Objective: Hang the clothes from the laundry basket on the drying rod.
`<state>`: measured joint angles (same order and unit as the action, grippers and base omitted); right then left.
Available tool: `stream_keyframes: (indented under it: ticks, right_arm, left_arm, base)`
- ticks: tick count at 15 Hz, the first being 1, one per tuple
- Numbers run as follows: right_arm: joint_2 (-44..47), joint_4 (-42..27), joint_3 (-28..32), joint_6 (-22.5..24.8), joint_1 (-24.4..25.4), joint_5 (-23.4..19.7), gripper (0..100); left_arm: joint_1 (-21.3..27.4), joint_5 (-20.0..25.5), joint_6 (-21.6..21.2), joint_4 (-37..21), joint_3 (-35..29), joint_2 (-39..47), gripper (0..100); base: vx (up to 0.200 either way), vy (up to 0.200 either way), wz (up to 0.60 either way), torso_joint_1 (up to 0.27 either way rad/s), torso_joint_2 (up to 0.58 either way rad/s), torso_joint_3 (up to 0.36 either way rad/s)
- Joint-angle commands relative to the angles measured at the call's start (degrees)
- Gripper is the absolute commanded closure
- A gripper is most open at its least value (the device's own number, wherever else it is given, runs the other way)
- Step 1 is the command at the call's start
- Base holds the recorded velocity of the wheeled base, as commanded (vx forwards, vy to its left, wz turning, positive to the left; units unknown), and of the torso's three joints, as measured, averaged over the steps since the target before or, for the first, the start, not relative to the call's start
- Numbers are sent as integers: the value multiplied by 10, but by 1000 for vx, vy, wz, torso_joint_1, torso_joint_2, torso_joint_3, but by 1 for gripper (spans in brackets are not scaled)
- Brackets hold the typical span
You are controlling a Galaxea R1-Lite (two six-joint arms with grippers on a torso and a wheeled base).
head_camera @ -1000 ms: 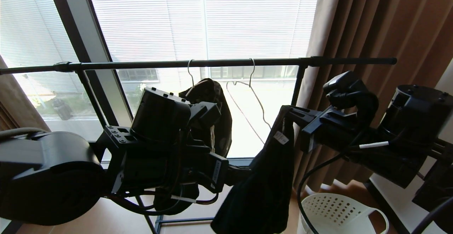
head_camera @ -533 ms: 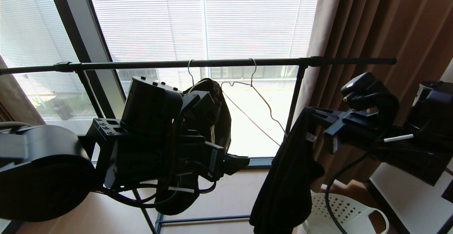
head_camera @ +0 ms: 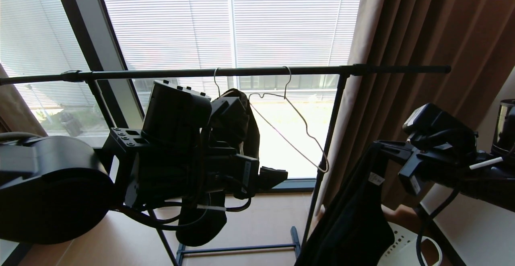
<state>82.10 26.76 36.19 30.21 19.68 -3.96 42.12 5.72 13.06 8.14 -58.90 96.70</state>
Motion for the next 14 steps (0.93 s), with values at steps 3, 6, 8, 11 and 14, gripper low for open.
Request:
stream_keyframes:
  ticks: [3, 6, 8, 11, 14]
  right_arm:
    - [42, 15, 31, -7, -13, 10, 100]
    - [83, 80, 38, -22, -27, 23, 100]
    - [112, 113, 52, -23, -39, 30, 100]
    - [157, 175, 63, -84, -32, 37, 100]
    - [152, 185, 64, -146, 21, 40, 100]
  left_arm:
    - [0, 0, 0, 0, -1, 4, 0]
    - [0, 0, 0, 0, 0, 4, 0]
    - [0, 1, 0, 0, 0, 4, 0]
    - [0, 1, 0, 0, -2, 5, 0]
    - [-1, 0, 2, 0, -2, 5, 0]
  base:
    - [0, 0, 0, 0, 0, 0]
    - [0, 0, 0, 0, 0, 0]
    - [0, 0, 0, 0, 0, 0]
    - [0, 0, 0, 0, 0, 0]
    - [0, 0, 0, 0, 0, 0]
